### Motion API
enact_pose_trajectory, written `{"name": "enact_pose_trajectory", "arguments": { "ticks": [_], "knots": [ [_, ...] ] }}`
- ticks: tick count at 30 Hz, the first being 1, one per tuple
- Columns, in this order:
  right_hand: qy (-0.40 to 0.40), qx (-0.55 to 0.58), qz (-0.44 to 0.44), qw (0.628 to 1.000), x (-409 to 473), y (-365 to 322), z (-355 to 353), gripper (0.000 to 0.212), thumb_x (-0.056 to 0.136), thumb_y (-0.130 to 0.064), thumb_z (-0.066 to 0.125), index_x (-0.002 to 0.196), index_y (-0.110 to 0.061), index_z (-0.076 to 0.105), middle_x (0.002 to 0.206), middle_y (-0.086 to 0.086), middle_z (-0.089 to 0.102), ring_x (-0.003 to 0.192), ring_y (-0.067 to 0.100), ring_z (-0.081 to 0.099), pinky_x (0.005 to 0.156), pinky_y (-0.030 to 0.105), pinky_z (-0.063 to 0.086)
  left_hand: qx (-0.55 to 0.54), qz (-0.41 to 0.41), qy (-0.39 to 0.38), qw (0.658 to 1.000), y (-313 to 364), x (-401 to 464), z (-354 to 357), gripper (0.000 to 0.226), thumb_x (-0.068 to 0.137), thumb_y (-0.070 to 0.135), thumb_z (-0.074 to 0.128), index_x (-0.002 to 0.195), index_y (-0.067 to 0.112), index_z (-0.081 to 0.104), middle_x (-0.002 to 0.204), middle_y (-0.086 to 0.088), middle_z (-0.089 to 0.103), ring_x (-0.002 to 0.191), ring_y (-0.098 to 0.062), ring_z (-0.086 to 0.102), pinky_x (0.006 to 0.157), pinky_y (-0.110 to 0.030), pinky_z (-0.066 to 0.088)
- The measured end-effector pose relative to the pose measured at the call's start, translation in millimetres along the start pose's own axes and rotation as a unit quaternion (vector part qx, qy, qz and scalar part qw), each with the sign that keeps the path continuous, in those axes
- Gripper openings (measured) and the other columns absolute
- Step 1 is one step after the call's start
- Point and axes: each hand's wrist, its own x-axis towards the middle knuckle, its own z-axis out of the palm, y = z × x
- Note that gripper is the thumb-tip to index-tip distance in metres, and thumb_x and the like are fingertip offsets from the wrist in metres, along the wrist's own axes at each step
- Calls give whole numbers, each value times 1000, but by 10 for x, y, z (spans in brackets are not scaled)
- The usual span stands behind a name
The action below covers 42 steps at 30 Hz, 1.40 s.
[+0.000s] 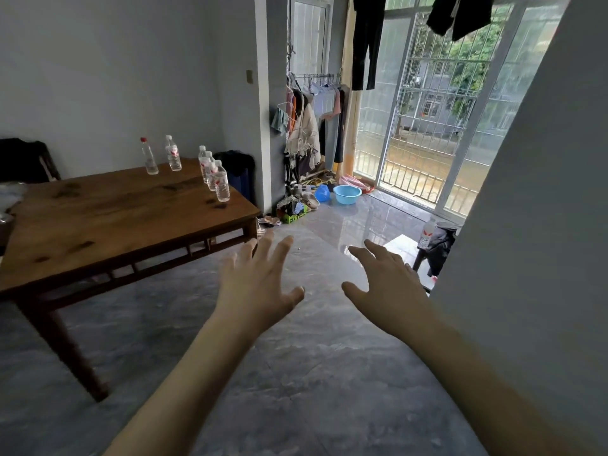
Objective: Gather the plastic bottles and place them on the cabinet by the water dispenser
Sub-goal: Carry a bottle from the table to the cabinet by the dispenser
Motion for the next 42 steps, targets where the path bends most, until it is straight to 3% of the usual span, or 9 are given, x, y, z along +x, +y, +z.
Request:
{"name": "enact_pose_trajectory", "arguments": {
  "ticks": [8,15,20,29,42],
  "knots": [
    [-6,7,38,999,594,334,100,63,95,-50,49,152,-34,27,164,-2,17,149,23,21,119,51,24,-7,25,-26,999,117,715,229,89,91,66,51,157,36,0,169,-2,5,152,-30,22,119,-53,31],
    [7,31,67,997,1356,787,194,59,94,-48,50,148,-31,36,161,-3,27,144,23,31,113,50,33,37,45,-26,998,363,1568,492,77,94,58,52,157,32,15,168,-3,10,151,-29,23,119,-49,29],
    [14,26,64,997,2077,1317,93,57,95,-46,51,148,-31,37,161,-3,27,144,22,30,114,48,31,36,52,-30,998,720,2382,663,76,95,56,52,157,32,14,168,-2,8,152,-28,20,120,-51,24],
    [10,9,89,996,3232,2331,-12,57,94,-47,49,148,-31,36,161,-2,26,144,23,29,117,47,27,25,27,-20,999,1457,3711,940,74,97,61,43,157,31,13,169,-2,7,153,-28,17,119,-49,28],
    [-14,21,63,998,4933,2770,274,57,93,-47,50,146,-30,39,160,1,29,144,25,31,116,48,28,29,-2,-43,999,1457,5310,1421,72,98,64,36,158,31,13,169,-2,1,155,-27,6,123,-50,16]
  ]
}}
